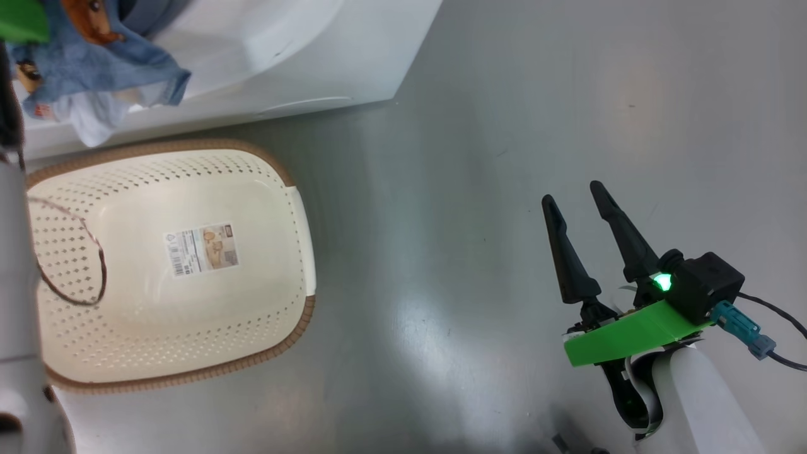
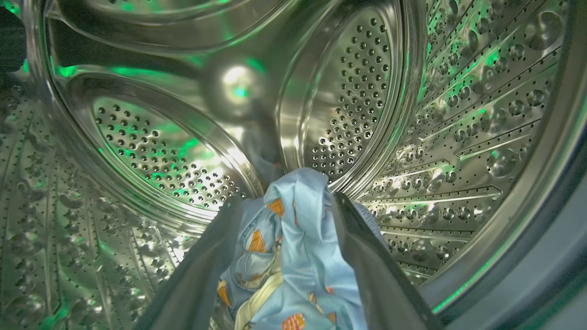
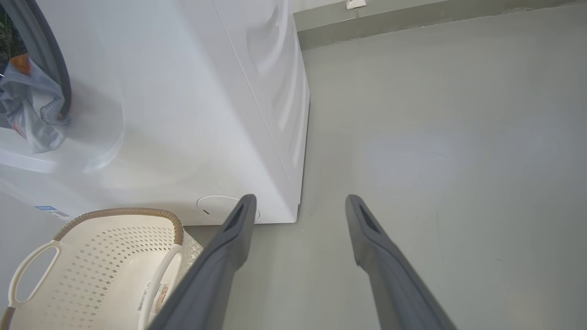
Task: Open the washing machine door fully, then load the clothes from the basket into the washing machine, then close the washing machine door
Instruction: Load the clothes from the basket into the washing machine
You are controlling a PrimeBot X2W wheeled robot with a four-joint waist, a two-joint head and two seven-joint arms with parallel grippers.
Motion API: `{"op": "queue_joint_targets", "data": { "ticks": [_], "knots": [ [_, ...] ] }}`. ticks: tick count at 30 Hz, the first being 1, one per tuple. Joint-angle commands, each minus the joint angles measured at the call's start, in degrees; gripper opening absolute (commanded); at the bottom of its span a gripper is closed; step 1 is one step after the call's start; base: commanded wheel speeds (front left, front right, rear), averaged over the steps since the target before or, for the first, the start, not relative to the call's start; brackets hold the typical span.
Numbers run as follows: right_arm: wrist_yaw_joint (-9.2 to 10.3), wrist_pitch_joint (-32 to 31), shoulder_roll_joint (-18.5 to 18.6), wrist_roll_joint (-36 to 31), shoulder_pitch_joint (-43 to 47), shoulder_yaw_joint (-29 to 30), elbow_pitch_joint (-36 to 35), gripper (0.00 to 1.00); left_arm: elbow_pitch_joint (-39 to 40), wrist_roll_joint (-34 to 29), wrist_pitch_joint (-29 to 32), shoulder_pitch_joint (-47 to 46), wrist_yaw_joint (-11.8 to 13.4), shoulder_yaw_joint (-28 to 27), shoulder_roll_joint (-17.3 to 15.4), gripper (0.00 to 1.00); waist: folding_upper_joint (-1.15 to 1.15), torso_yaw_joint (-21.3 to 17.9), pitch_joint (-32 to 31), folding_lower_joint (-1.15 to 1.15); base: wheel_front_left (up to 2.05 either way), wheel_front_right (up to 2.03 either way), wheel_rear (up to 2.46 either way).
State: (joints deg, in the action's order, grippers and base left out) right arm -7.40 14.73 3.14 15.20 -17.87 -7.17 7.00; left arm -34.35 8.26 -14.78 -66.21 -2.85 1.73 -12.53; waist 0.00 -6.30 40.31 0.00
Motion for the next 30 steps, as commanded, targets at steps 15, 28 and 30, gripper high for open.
{"op": "queue_joint_targets", "data": {
  "ticks": [15, 28, 30],
  "knots": [
    [-0.09, 0.3, -0.3, -1.6, 2.4, -0.8, -1.2, 1.0, 18.3, 0.9, -0.2, 22.2, 1.1, -3.0, -0.2, 1.0, 0.0, 3.3, -2.6, 0.0, 0.0, 0.0, 0.0],
    [-0.09, 0.3, -0.3, -1.5, 2.5, -0.9, -0.9, 1.0, 29.6, -0.3, -0.2, 36.3, 2.7, -5.2, 2.7, 1.0, 0.0, 4.0, -3.0, 0.0, 0.0, 0.0, 0.0],
    [-0.09, 0.3, -0.3, -1.5, 2.4, -1.1, -0.8, 1.0, 30.4, -0.6, -0.2, 38.0, 2.6, -5.1, 3.3, 1.0, 0.0, 4.0, -3.1, 0.0, 0.0, 0.0, 0.0]
  ]
}}
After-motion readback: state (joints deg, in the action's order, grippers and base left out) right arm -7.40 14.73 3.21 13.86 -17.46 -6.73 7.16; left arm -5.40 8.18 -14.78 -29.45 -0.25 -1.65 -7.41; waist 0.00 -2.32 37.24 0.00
